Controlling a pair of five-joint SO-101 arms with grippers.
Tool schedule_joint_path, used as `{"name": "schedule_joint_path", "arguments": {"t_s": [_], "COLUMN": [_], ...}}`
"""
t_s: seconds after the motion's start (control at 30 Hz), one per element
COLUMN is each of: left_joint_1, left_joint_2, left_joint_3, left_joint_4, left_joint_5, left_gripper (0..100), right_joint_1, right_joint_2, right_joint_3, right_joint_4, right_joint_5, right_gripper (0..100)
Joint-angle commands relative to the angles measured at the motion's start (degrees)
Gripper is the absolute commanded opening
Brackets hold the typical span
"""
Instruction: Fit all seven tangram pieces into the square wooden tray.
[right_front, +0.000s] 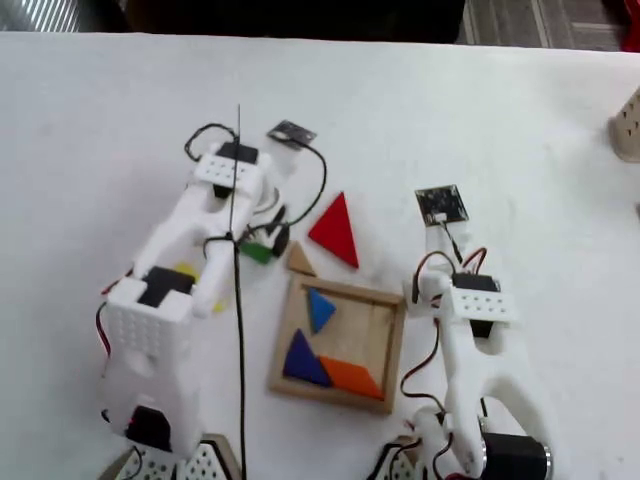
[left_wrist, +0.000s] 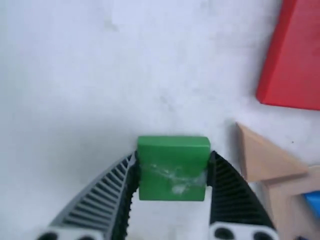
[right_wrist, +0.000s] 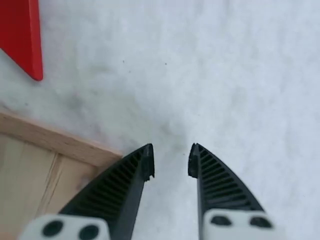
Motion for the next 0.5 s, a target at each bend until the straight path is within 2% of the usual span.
{"name": "schedule_joint_path", "arguments": {"t_s": [0.0,0.17,0.3,0.47], "left_joint_1": [-1.1,-0.57,1.27,9.89], "left_joint_2": [-4.35,-11.91,-17.98,-26.77], "left_joint_3": [-4.48,-4.66,-3.87,7.21], "left_joint_4": [8.18,15.21,20.4,19.16], "left_joint_5": [-1.32,-1.23,2.99,4.66], "left_gripper": [2,2,2,2], "right_joint_1": [0.22,0.22,0.22,0.75], "right_joint_2": [-0.75,-0.75,-0.75,-0.75], "right_joint_3": [-2.46,-2.46,-2.46,-2.73], "right_joint_4": [0.48,0.48,0.48,0.48], "right_joint_5": [0.7,0.7,0.7,0.7], "right_gripper": [11.9,11.9,11.9,11.9]}}
